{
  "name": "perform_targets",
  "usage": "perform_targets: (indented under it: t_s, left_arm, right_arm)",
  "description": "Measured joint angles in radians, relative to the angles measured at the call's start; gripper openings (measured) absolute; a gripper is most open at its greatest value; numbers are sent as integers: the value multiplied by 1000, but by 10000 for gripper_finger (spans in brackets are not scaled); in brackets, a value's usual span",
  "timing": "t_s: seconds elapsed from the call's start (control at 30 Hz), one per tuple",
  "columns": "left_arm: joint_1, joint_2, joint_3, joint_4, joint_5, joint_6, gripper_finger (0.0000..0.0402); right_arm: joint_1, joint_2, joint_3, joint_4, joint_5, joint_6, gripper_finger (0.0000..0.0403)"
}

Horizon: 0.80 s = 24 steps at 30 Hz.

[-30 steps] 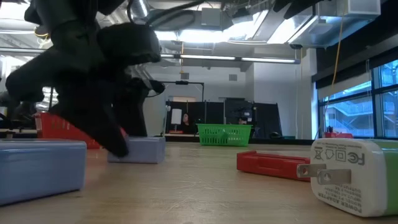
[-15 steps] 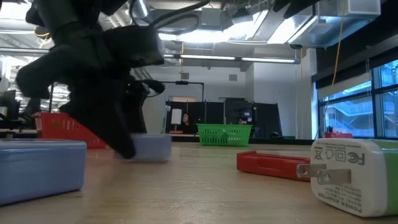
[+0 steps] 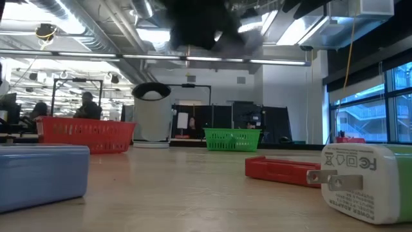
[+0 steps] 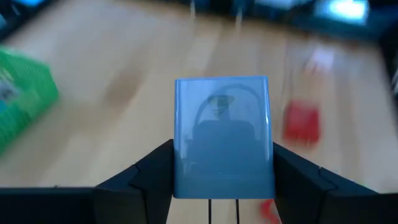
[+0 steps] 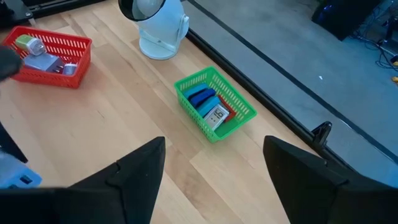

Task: Pick & Place Office items
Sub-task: Put the top light purple charger adapter into the red bin

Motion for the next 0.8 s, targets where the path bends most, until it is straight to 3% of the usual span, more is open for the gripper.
perform_targets:
  t_s: [0.37, 0.8]
  left_arm:
    - [-14, -86, 246, -2, -20, 89, 213]
    - [-61, -161, 266, -5, -49, 130, 214]
  right_arm:
    - [0, 0, 0, 4, 9, 28, 273]
    - [-14, 0, 0, 15, 162, 132, 274]
